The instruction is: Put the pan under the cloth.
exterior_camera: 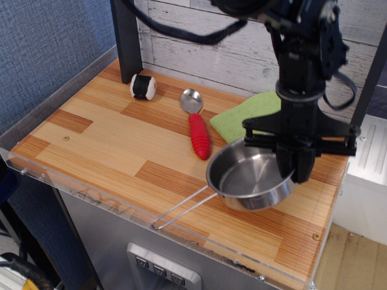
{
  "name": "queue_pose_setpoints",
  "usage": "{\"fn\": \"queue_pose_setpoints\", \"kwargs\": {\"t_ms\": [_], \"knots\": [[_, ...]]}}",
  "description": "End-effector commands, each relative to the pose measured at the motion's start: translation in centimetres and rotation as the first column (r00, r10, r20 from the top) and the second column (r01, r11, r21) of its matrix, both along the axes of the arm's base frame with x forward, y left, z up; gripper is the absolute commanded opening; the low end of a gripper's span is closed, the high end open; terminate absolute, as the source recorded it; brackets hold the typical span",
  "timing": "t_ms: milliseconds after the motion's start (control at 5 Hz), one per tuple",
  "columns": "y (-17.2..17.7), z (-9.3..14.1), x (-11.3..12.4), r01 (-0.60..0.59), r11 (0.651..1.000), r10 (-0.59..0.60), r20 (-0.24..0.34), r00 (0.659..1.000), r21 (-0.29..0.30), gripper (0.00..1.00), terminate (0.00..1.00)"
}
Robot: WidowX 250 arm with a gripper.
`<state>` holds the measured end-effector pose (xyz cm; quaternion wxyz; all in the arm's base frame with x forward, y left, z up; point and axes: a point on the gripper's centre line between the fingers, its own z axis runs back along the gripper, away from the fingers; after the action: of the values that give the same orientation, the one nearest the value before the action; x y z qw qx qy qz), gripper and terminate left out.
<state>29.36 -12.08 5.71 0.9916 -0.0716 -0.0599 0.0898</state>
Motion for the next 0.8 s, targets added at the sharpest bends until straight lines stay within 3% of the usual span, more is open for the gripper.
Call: {"fn": "queue_pose_setpoints", "kwargs": {"t_ms": [0,200,600], "knots": [[-0.3,-1.5,-0.6,0.060,0.998,-0.060,0.012,0.998,0.017,0.00,0.00],[-0.5,-2.6,-0.7,0.069,0.997,-0.070,0.004,0.998,0.034,0.00,0.00],[-0.7,-4.9,-1.5,0.000,1.000,-0.001,-0.060,0.998,-0.019,0.00,0.00]]}}
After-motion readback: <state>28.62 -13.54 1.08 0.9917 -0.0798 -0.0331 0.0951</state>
